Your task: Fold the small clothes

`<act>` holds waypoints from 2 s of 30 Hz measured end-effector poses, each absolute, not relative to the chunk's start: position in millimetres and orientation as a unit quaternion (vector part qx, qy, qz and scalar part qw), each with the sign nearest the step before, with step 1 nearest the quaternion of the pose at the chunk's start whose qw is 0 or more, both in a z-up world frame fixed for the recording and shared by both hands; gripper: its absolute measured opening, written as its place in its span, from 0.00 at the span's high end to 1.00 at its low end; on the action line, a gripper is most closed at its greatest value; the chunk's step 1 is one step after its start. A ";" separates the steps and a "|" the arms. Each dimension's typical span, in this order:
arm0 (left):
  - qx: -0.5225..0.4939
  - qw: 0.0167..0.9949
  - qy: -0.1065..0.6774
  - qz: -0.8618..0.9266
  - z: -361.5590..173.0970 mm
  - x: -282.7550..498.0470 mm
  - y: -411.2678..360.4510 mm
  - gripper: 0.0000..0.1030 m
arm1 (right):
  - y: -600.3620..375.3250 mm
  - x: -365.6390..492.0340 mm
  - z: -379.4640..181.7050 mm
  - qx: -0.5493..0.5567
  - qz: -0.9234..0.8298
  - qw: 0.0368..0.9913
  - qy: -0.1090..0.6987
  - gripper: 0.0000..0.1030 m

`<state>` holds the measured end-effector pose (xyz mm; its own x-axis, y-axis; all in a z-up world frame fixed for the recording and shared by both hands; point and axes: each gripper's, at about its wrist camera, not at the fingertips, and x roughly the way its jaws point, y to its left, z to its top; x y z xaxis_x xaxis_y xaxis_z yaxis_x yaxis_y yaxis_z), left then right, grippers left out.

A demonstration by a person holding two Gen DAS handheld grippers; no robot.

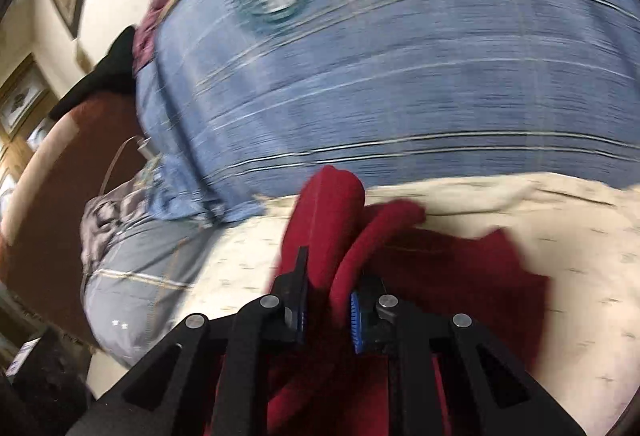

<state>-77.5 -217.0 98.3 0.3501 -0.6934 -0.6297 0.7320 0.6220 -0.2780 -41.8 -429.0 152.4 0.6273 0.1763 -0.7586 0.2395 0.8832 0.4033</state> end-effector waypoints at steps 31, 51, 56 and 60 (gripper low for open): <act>0.074 0.831 0.431 -0.345 50.3 -84.6 -189.8 0.32 | -400.2 -162.9 108.2 0.192 -0.093 0.840 0.499 0.59; 0.083 0.852 0.399 -0.330 30.7 -65.7 -197.5 0.32 | -389.1 -152.5 99.1 0.181 -0.142 0.843 0.486 0.85; 0.081 0.855 0.396 -0.325 32.5 -65.2 -193.3 0.32 | -395.7 -161.5 117.6 0.218 -0.136 0.848 0.463 0.53; 0.078 0.854 0.398 -0.325 32.2 -64.1 -193.9 0.31 | -399.3 -158.7 127.6 0.229 -0.152 0.854 0.441 0.37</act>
<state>-64.1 -193.9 32.2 0.4716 -0.4931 -0.7310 0.6168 0.7770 -0.1261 -158.7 -399.3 127.6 0.5646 -0.0584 -0.8233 0.4618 0.8491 0.2564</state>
